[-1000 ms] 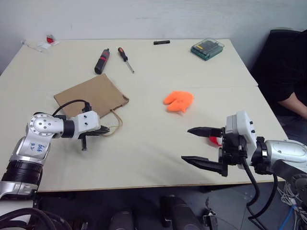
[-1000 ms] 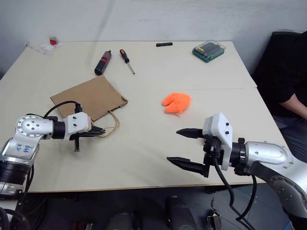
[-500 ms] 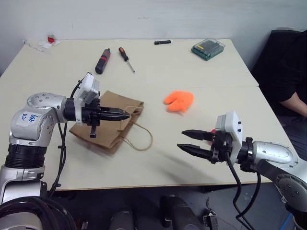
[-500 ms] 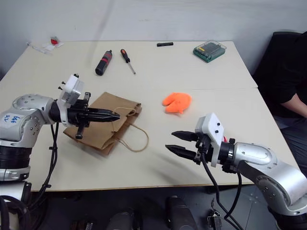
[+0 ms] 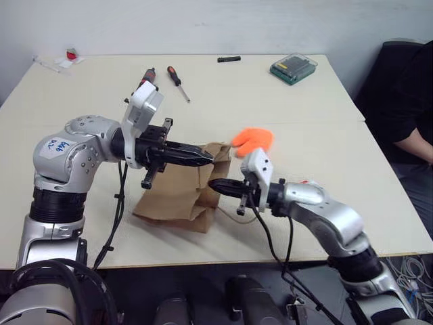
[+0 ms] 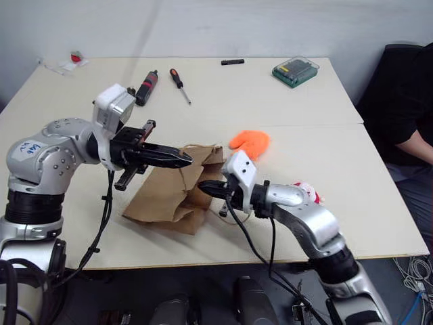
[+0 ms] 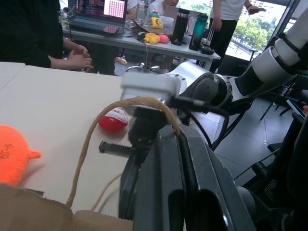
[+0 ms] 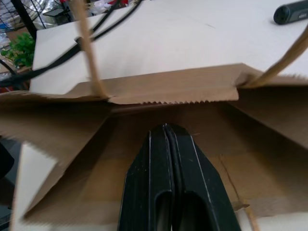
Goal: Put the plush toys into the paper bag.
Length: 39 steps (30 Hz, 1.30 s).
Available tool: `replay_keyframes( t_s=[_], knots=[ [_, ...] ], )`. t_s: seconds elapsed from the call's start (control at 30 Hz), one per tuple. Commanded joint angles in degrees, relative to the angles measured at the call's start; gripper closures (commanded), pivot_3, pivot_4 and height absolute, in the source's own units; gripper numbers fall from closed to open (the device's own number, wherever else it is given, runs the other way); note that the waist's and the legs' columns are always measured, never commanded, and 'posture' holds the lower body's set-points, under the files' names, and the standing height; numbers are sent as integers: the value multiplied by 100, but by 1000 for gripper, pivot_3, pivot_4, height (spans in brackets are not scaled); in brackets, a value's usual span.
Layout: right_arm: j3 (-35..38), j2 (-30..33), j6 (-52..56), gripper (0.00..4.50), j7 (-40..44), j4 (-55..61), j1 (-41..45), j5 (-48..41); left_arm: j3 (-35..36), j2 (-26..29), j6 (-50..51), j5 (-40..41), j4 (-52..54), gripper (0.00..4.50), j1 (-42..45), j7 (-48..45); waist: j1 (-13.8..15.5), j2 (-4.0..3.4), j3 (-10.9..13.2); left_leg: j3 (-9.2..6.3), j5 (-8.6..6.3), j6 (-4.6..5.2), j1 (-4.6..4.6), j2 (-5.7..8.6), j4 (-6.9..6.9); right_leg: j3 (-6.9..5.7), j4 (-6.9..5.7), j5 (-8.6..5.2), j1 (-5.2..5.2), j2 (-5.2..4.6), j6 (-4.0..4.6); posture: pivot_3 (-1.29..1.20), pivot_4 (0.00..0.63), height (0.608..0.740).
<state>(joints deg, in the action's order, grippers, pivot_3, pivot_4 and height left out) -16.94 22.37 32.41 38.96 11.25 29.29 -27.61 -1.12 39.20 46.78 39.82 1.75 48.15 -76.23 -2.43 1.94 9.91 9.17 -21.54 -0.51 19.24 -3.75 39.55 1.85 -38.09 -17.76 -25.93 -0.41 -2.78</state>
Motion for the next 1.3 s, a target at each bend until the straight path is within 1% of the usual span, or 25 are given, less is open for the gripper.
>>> replay_keyframes(
  t_s=[0.03,0.1,0.2,0.3,0.47,0.63,0.7,0.77,0.83,0.97,1.03,1.1,1.3],
  knots=[
    [-283,-259,-443,4470,196,-503,155,460,164,-69,-8,159,230,4500,96,183,-27,0,0,0,0,0,1,-1,0,0,-1,0,-1,0,0,0,150,740],
    [-471,-367,-627,4470,304,-768,202,742,240,-162,15,221,241,4500,128,350,-41,0,0,-2,0,0,1,-1,1,-1,-2,0,-1,-2,0,0,150,740],
    [-918,-322,-1153,4470,585,-1114,208,1354,429,-414,133,382,145,4500,317,733,-62,0,0,-4,0,0,3,0,5,-2,-6,0,-1,-5,0,0,150,740],
    [-1130,-299,-1555,4470,849,-1311,246,1720,534,-665,184,471,82,4500,461,1045,-74,0,0,-5,0,0,4,-1,8,-3,-10,0,-1,-5,0,0,150,740],
    [-1476,-379,-2328,4470,1698,-1832,727,2151,399,-866,157,505,299,4500,370,1124,-115,0,0,-4,0,-2,-1,-2,11,-2,-26,-1,-3,-4,2,0,150,740],
    [-1635,-603,-2848,4470,2251,-2593,1147,2445,327,-945,188,575,510,4500,278,1134,-126,-1,0,-4,1,-6,-1,-3,13,-2,-36,-3,-6,-4,5,0,150,740],
    [-1671,-725,-2658,4470,2547,-2919,1291,2425,290,-941,216,608,640,4500,213,1124,-145,-1,0,-4,1,-5,-1,-3,16,-2,-37,-3,-6,-6,5,0,150,740],
    [-1461,-994,-1810,4470,2836,-3232,1421,2011,198,-890,229,610,850,4500,98,1071,-175,-1,0,-5,2,-5,-2,-3,18,-2,-48,-3,-6,-7,6,0,150,740],
    [-1139,-1281,-977,4470,2896,-3531,1571,1636,174,-868,264,653,1010,4500,23,1095,-195,-1,0,-10,2,-5,-5,-5,19,-5,-62,-4,-2,-8,6,0,150,740],
    [-630,-1589,62,4470,2818,-3908,1759,1280,271,-735,332,749,1191,4500,-31,1147,-237,-3,-1,-18,2,-5,-1,-5,24,-10,-73,-5,-2,-12,9,0,150,740],
    [-544,-1659,348,4470,2715,-3953,1771,1274,320,-687,332,780,1201,4500,-17,1193,-238,-3,-1,-21,2,-7,-2,-5,26,-13,-73,-6,-1,-12,11,0,150,740],
    [-596,-1688,401,4470,2498,-3997,1736,1463,422,-695,337,851,1168,4500,42,1340,-238,-4,-3,-22,2,-8,-2,-5,26,-13,-69,-7,-1,-13,13,0,150,740],
    [-653,-1769,443,4470,1715,-4124,1734,1952,767,-913,419,1144,835,4500,379,1856,-234,-4,-7,-32,2,-10,-17,-3,42,-20,-60,-7,21,-15,12,0,150,740]
  ],
)
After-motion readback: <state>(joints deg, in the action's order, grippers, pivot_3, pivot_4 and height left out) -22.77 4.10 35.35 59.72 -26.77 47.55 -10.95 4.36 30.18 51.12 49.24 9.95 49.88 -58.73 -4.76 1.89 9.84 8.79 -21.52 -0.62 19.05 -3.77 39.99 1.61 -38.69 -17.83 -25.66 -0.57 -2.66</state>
